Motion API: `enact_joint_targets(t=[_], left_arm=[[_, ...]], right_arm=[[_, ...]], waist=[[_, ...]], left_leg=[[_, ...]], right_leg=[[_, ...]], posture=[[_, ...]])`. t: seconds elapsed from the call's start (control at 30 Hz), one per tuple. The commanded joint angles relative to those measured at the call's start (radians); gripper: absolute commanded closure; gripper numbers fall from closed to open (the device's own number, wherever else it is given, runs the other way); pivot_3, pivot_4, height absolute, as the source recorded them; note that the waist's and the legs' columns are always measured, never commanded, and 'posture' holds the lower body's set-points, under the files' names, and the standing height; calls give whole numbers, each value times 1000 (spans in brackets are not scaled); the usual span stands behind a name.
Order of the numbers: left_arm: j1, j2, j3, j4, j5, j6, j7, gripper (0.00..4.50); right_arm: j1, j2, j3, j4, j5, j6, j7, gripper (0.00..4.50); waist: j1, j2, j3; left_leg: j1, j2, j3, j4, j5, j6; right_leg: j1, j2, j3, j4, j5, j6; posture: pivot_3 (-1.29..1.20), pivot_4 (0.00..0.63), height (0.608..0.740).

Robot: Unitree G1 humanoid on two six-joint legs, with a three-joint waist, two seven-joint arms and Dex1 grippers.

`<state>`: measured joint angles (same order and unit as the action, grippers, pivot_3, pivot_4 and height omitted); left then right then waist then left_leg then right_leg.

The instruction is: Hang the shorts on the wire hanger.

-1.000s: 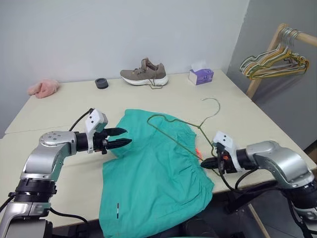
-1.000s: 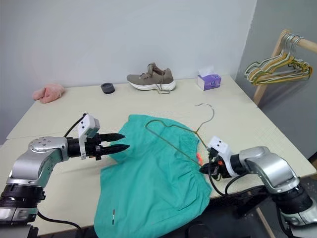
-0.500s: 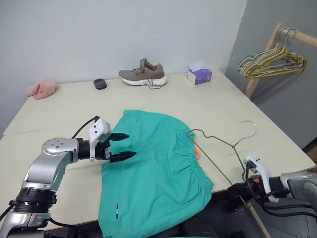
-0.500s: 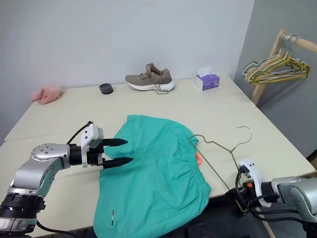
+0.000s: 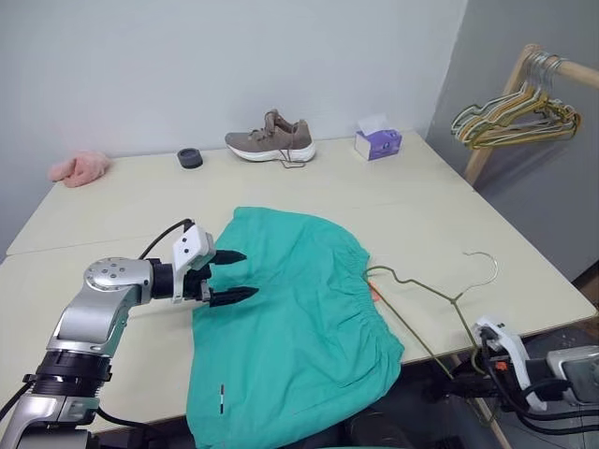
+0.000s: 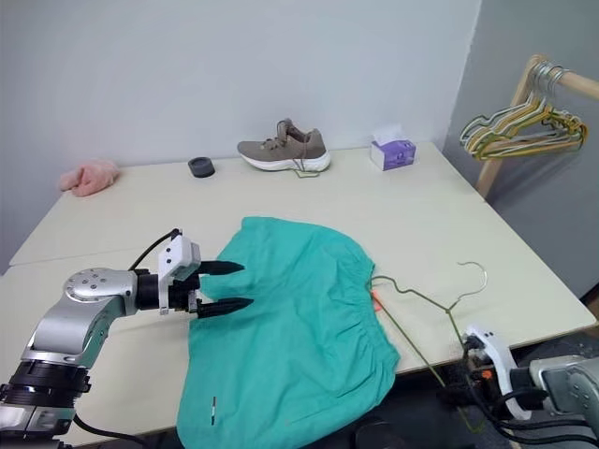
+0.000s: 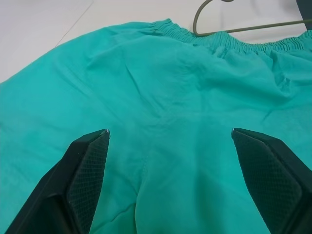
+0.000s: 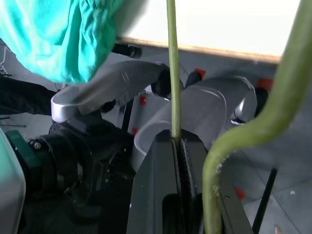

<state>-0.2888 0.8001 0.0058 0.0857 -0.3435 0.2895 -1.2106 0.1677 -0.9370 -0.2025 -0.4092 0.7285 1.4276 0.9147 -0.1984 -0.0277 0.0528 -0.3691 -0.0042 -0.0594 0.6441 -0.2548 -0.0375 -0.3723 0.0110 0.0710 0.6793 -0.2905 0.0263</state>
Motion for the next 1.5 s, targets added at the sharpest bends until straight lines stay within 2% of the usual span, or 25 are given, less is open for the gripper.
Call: enact_joint_targets(t=[0.03, 0.6, 0.77, 1.1, 1.33, 1.5], left_arm=[[-16, -1, 4, -7, 6, -26, -3, 275], [-28, -9, 10, -26, 4, 3, 8, 275], [-25, -13, 7, -34, 5, 7, 12, 275], [-31, -18, 13, -51, -5, 30, 15, 275], [-26, -15, 24, -62, -9, 39, 31, 275], [-32, -8, 58, -21, 0, 32, 64, 275]], right_arm=[[28, -28, -32, -3, 28, -25, 22, 4500], [36, -90, 33, -88, 76, -106, 62, 4500], [-22, -64, 89, -42, 56, -95, 16, 4500], [-253, 45, 187, 130, 28, 8, -94, 4500], [-376, 69, 219, 204, 52, 67, -91, 4500], [-406, 8, 251, 238, 32, -1, -25, 4500]], waist=[[0, 0, 0], [0, -1, 0], [0, -1, 0], [0, -1, 1], [1, -1, 1], [2, -1, 1]], left_leg=[[0, 0, 0, 0, 0, 0], [0, 0, 2, 0, 0, 0], [0, 0, 2, 0, 0, 0], [0, 1, 2, 0, 0, 0], [0, 1, 0, 0, 0, 0], [0, 0, 0, 0, 0, 0]], right_leg=[[0, 0, 0, 0, 0, 0], [0, 0, 0, 0, 0, 0], [0, 0, 0, 0, 0, 0], [0, 0, 1, 0, 0, 0], [0, 0, 1, 0, 0, 0], [0, 0, 1, 0, 0, 0]], posture=[[-238, 0, 740], [-237, 0, 740], [-232, 0, 740], [-224, 0, 740], [-206, 0, 740], [-203, 0, 740]])
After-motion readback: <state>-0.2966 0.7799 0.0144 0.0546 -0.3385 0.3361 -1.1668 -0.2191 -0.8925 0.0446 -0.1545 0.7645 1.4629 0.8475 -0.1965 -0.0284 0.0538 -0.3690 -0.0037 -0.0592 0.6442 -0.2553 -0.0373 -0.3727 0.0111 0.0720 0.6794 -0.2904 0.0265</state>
